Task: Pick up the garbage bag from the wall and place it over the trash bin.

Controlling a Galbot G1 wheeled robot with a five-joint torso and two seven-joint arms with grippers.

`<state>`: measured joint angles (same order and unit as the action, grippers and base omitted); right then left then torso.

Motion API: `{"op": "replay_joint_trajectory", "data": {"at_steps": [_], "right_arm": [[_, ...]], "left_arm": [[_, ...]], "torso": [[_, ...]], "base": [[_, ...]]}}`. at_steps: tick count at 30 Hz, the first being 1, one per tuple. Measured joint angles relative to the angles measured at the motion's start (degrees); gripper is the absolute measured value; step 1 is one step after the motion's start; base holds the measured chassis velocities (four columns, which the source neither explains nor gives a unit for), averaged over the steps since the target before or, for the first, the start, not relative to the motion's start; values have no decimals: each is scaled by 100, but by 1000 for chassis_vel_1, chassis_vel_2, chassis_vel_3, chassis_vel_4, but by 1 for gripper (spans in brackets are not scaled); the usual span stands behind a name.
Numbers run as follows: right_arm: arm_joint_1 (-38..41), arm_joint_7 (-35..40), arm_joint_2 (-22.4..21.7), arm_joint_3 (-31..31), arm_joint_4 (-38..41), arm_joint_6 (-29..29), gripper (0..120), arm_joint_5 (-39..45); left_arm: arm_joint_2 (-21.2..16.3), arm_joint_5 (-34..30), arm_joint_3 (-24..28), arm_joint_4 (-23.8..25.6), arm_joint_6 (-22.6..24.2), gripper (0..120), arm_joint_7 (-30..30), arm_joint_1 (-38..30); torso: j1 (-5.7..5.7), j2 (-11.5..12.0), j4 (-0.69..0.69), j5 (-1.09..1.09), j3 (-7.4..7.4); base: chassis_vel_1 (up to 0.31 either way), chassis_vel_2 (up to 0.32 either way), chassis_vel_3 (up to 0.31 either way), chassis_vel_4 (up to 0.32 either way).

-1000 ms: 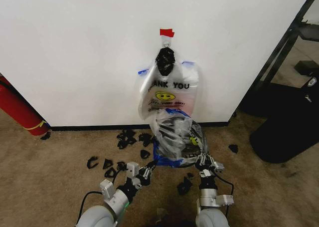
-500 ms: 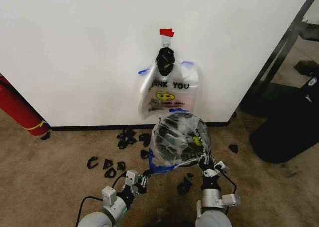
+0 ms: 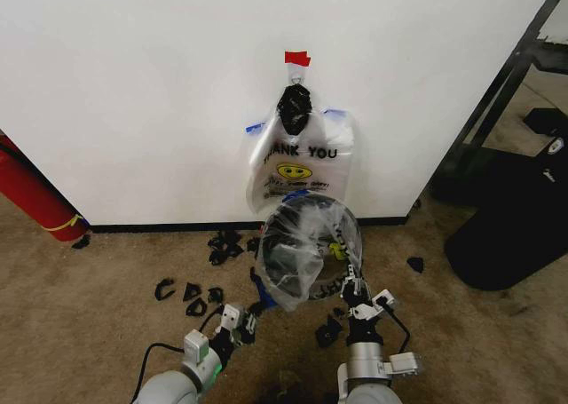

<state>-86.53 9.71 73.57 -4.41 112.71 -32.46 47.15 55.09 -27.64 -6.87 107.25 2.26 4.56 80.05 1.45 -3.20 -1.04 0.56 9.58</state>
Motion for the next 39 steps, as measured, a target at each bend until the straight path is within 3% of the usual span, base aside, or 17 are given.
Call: {"op": "replay_joint_trajectory", "data": {"at_steps": [4,10,14,16,19,25,28,29,31,35,37,39], "right_arm": [[-7,20,-76,-7,7,45,1,4],[102,16,-43,-37,-91,49,1,9],[392,11,82,-158,-519,-17,1,40],[451,16,118,-179,-630,-34,1,40],[629,39,238,-215,-988,-66,1,40],[806,136,463,-233,-1252,-70,1,133],[819,198,571,-246,-1207,-16,1,187],[819,198,571,-246,-1207,-16,1,187],[839,191,606,-250,-1240,-45,1,40],[850,43,685,-319,-1540,-336,1,-593],[857,5,718,-338,-1626,-427,1,-782],[869,-23,787,-344,-1743,-546,1,-1062]], "left_arm": [[0,142,-30,-266,-29,0,141,-6],[-9,382,-37,-324,-397,1,-308,150],[-39,968,-201,-313,-595,18,-727,251],[-49,1171,-243,-306,-597,22,-768,284],[-122,1799,-387,-244,-442,36,-816,465],[-172,1921,-502,-231,-282,55,-711,639],[-108,1760,-467,-300,-538,70,-546,548],[-108,1760,-467,-300,-538,70,-546,548],[-42,1604,-483,-121,-719,78,-371,523],[0,1063,-418,705,-771,93,34,584],[18,948,-368,911,-776,92,56,613],[80,755,-245,1246,-788,83,61,671]], "torso": [[0,0,1,0,0],[0,0,1,0,0],[1,0,1,-1,0],[0,0,1,0,0],[1,0,1,0,0],[1,0,2,0,0],[1,0,1,1,0],[1,0,1,1,0],[0,0,1,1,0],[0,0,0,-1,0],[0,0,0,-1,0],[0,0,0,-2,0]], "base": [[0,0,0,0],[0,0,0,0],[0,0,0,0],[0,0,0,0],[0,0,0,0],[0,0,0,0],[0,0,0,0],[0,0,0,0],[0,0,0,0],[0,0,0,0],[0,0,0,0],[0,0,0,0]]}}
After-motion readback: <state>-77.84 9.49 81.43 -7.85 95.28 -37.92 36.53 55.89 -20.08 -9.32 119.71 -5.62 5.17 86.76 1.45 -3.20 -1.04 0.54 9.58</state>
